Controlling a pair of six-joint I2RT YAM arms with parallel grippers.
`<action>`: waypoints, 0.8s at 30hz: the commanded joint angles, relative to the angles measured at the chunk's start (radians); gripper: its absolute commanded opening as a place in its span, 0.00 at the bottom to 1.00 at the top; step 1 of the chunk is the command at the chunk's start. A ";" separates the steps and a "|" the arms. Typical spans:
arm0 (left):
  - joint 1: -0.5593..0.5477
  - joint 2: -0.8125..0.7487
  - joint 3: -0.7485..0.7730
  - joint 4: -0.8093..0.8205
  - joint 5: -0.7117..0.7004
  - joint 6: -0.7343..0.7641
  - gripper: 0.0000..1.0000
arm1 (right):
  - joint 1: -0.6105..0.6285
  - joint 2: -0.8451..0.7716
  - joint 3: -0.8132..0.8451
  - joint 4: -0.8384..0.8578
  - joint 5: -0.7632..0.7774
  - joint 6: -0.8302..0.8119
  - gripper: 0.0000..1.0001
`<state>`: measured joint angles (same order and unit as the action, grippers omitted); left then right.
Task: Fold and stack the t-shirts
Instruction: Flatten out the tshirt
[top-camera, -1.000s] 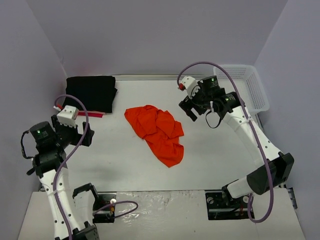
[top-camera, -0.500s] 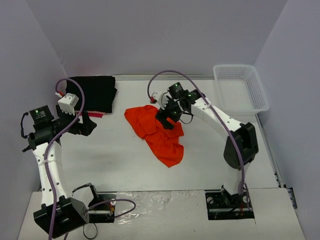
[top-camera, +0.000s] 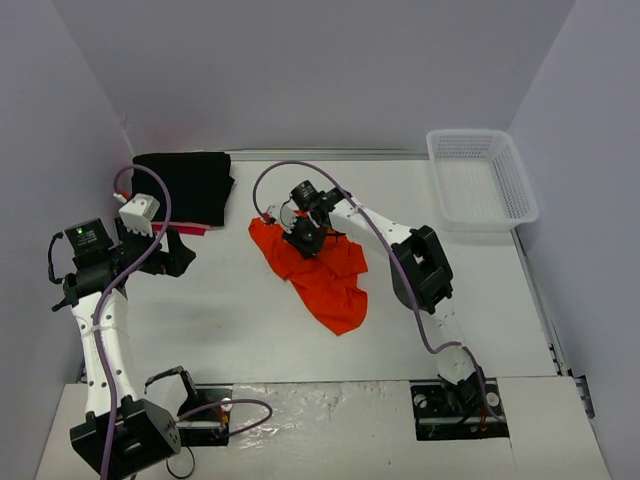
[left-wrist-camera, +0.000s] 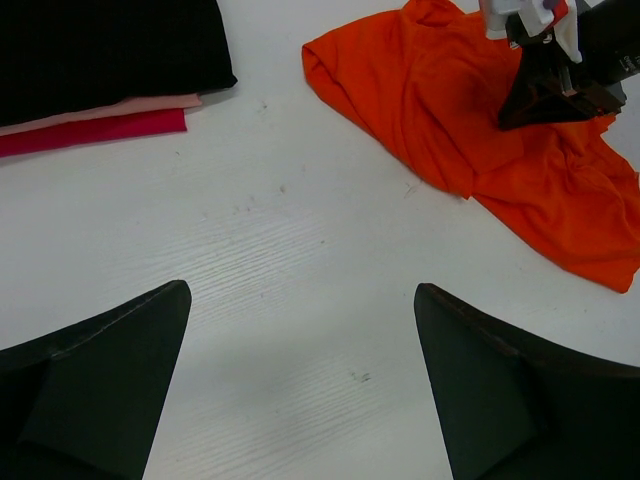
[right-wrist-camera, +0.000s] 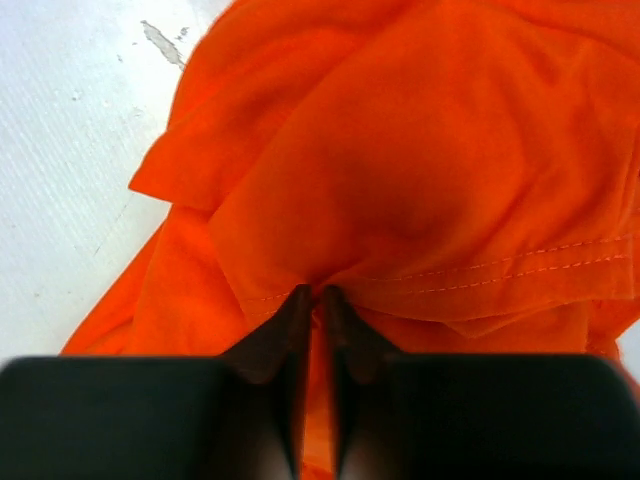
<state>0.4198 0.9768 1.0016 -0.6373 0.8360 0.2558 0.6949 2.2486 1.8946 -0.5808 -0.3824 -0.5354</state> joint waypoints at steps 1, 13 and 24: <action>-0.004 -0.009 0.002 0.031 0.006 0.007 0.94 | 0.005 -0.007 0.037 -0.036 0.020 0.003 0.02; -0.004 -0.004 -0.001 0.037 0.015 0.005 0.94 | -0.026 -0.378 -0.031 -0.036 0.169 -0.018 0.00; -0.016 -0.012 0.015 0.034 0.051 0.013 0.94 | -0.326 -0.593 -0.155 -0.021 0.175 -0.026 0.00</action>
<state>0.4164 0.9749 0.9962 -0.6243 0.8482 0.2562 0.4728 1.6783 1.8019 -0.5850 -0.2253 -0.5491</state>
